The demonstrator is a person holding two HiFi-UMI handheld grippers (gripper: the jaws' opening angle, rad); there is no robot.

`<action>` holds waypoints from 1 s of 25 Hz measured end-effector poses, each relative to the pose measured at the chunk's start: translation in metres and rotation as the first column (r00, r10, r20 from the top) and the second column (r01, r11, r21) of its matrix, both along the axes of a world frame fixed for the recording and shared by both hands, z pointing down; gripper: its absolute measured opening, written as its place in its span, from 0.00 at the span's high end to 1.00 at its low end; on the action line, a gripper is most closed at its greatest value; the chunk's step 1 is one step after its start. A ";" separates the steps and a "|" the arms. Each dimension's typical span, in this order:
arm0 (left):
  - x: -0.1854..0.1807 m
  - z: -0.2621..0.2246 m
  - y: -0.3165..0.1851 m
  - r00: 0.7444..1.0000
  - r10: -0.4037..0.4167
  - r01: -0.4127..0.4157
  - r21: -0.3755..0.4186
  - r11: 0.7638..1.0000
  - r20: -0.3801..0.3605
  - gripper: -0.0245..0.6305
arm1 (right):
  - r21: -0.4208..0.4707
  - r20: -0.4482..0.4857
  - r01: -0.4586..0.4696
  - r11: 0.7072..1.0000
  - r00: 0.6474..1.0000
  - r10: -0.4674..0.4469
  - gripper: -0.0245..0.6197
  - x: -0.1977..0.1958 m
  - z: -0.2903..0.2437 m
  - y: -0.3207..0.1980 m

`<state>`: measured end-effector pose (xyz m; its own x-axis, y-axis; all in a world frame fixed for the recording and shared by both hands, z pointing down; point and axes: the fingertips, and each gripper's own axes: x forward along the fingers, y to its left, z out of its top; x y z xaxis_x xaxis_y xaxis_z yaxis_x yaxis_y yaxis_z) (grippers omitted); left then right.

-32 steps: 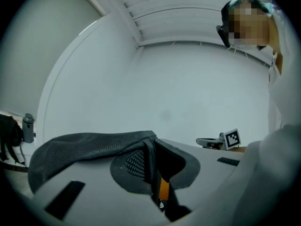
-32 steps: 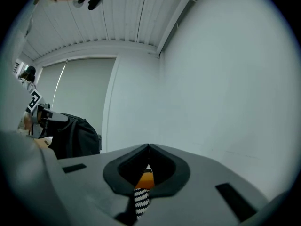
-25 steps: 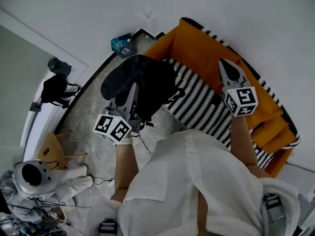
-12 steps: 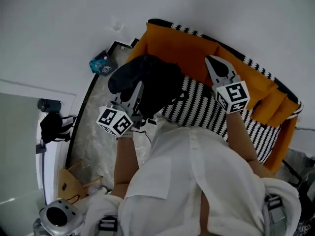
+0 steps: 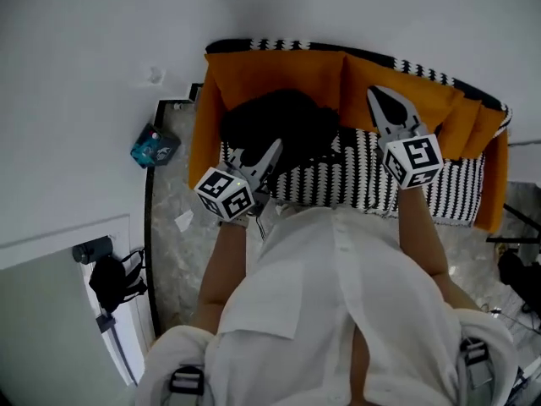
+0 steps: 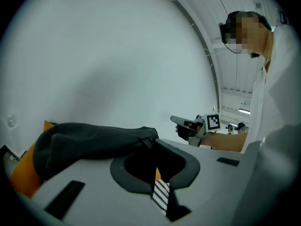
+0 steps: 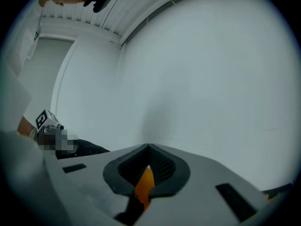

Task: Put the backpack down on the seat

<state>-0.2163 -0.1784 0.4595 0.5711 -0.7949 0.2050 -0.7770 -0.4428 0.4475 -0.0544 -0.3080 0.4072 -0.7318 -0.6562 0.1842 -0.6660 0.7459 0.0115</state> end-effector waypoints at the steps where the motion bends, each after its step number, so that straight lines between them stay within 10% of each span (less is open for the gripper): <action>1: 0.003 0.006 -0.005 0.999 0.039 -0.039 -0.013 0.999 -0.003 0.89 | -0.003 -0.003 -0.026 1.000 1.000 0.026 0.93 0.002 0.001 0.000; 9: 0.006 0.078 -0.033 0.969 0.240 -0.245 -0.166 0.955 -0.050 0.89 | -0.023 -0.036 -0.156 0.987 0.987 0.156 0.93 0.001 0.016 0.009; 19: -0.005 0.190 -0.043 0.958 0.267 -0.285 -0.452 0.845 -0.104 0.89 | -0.039 -0.058 -0.266 0.963 0.963 0.264 0.93 0.001 0.025 0.022; 25: -0.020 0.207 -0.053 0.972 0.215 -0.233 -0.447 0.864 -0.092 0.89 | -0.054 -0.066 -0.271 0.961 0.961 0.267 0.93 -0.006 0.030 0.024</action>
